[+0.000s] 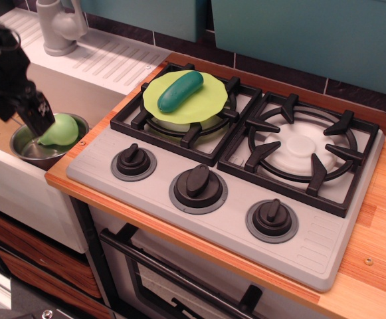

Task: Put cucumber on plate and pear in pot or pan in sink

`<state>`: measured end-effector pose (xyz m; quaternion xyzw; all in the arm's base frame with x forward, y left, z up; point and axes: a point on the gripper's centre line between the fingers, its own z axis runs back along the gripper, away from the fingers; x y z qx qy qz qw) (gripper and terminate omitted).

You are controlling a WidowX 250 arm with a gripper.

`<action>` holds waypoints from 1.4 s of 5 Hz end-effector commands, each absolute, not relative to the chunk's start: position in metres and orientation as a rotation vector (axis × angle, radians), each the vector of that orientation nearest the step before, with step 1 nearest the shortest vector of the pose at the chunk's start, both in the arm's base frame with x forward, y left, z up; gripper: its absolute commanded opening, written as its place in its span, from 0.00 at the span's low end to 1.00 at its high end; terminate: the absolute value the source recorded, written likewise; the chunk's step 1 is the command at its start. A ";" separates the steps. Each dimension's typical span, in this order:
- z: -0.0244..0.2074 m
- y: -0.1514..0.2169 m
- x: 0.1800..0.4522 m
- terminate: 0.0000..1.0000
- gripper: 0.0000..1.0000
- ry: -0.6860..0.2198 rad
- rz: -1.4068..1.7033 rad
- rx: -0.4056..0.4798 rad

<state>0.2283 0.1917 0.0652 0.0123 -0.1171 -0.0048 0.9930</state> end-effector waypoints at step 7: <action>0.181 0.159 0.231 0.00 1.00 -0.122 -0.034 0.096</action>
